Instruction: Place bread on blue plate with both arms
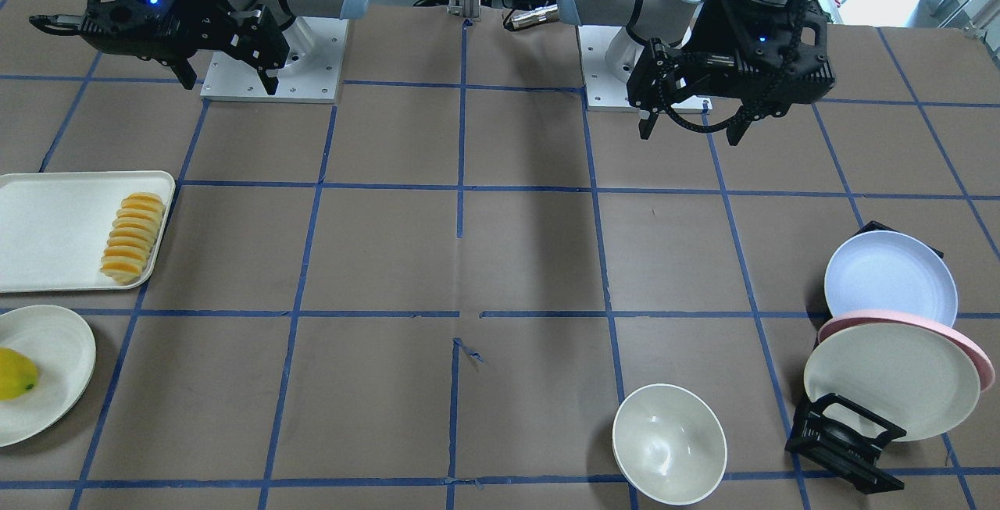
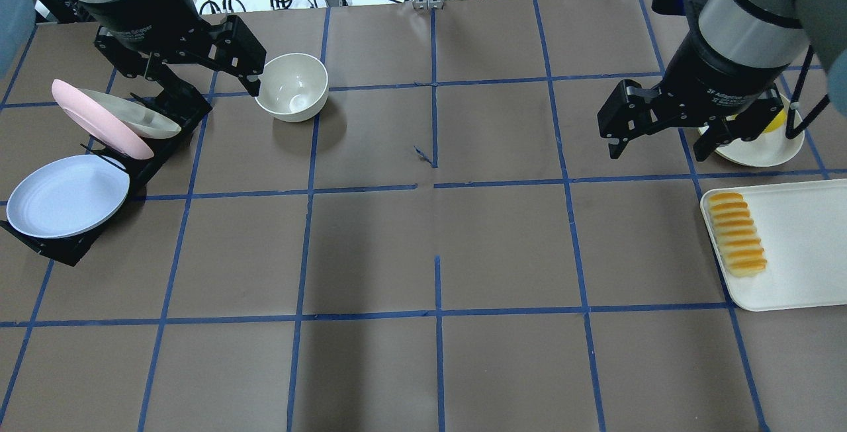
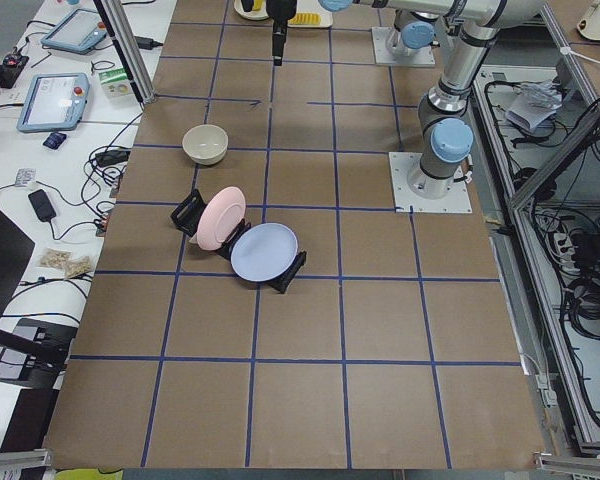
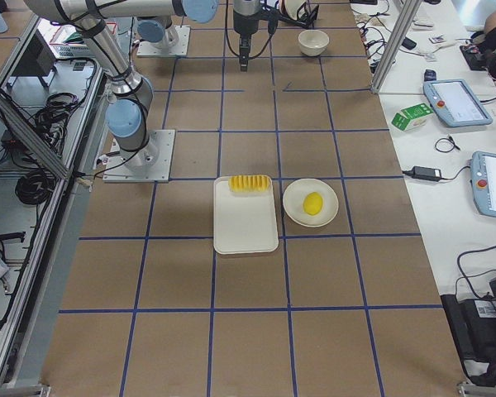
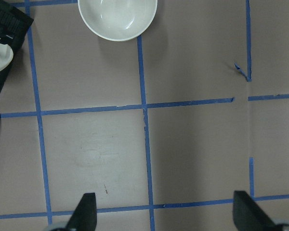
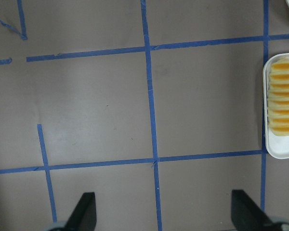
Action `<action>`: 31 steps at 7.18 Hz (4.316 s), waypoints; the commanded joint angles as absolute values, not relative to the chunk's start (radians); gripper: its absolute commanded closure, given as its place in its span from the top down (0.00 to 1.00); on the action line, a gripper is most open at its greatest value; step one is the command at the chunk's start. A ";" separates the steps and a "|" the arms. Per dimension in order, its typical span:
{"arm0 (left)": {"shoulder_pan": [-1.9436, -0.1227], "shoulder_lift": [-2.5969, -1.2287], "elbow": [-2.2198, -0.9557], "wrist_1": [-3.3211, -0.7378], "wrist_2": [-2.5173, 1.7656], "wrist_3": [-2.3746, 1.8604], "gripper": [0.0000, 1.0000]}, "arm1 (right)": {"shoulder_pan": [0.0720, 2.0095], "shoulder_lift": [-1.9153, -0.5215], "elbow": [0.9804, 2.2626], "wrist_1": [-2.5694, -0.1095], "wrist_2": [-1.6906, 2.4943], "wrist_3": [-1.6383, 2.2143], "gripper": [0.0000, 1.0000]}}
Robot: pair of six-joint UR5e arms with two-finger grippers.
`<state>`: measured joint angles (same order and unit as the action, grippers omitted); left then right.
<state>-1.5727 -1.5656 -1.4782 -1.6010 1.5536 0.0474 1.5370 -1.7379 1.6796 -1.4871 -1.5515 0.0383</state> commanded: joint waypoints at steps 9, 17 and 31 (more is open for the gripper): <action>-1.128 -1.535 -1.560 -1.697 1.674 0.003 1.00 | 1.316 -1.713 1.860 -1.638 -1.571 -0.085 1.00; -0.741 -1.870 -1.752 -1.071 1.684 0.104 1.00 | 1.072 -1.379 2.045 -2.217 -1.687 -0.384 1.00; -0.761 -1.937 -1.733 -1.063 1.680 0.112 0.00 | 1.052 -1.305 2.059 -2.186 -1.743 -0.390 0.00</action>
<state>-0.7625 -1.9424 -1.7387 -1.0620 1.6797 0.1067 1.0594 -1.3004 2.0597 -2.1991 -1.7438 -0.3885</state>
